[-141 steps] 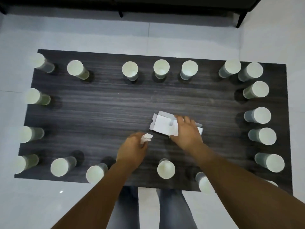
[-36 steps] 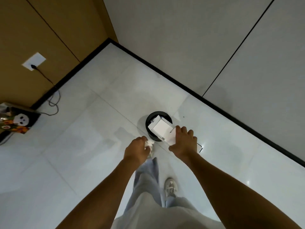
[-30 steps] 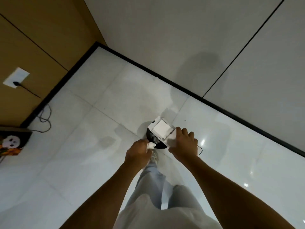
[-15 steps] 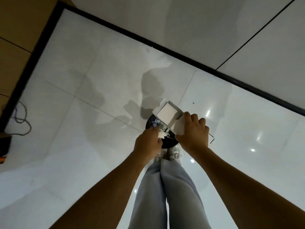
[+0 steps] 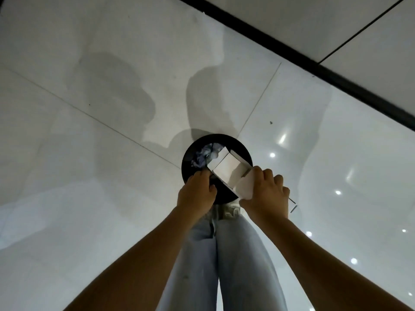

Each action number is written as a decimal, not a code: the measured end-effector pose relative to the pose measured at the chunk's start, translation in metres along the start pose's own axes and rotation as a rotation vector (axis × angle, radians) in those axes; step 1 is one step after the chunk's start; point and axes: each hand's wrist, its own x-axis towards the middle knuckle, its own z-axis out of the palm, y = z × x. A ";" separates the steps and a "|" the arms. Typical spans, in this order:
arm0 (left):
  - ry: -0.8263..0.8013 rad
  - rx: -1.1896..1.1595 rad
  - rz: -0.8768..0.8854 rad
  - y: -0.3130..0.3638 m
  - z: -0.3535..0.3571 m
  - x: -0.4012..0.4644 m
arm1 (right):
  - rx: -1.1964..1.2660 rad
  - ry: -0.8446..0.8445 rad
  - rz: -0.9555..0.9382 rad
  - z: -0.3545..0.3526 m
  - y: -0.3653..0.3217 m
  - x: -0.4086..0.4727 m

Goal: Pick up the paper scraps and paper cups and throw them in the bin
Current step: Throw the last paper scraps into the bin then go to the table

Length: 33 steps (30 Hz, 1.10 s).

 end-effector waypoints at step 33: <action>0.158 -0.062 -0.012 -0.049 -0.050 -0.013 | -0.130 -0.034 -0.130 0.032 -0.072 0.030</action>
